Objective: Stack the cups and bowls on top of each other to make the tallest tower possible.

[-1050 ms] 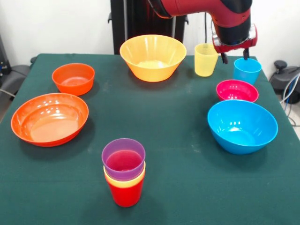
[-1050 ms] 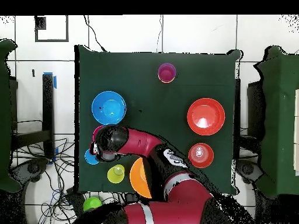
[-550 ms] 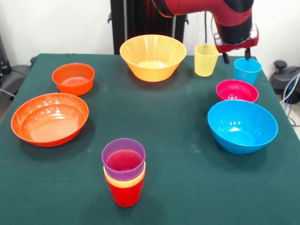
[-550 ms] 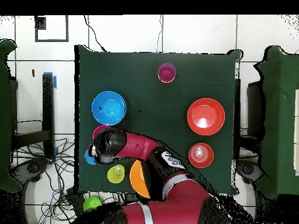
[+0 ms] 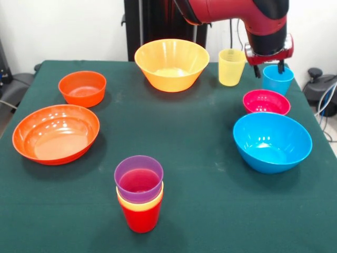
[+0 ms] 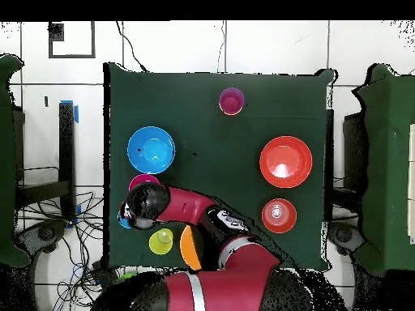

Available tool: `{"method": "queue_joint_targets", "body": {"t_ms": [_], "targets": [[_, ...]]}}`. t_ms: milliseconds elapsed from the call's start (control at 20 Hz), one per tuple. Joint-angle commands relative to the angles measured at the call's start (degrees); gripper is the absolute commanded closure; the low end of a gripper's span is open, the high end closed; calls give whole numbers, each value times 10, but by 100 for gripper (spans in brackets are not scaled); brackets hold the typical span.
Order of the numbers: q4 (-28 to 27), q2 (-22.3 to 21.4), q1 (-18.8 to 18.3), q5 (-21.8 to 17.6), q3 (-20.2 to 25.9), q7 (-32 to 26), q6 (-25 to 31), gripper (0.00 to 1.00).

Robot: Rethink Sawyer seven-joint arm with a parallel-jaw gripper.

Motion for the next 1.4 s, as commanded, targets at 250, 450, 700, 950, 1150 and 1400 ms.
{"method": "queue_joint_targets", "body": {"t_ms": [250,450,700,950,1150,1400], "targets": [[-8,40,13,15,14,101,-49,0],[-6,56,15,8,12,100,-69,0],[-18,78,20,0,5,95,-82,0],[-40,95,33,-2,-10,96,-93,0],[-43,104,40,3,-18,105,-105,0],[-50,109,42,8,-21,105,-108,0]]}}
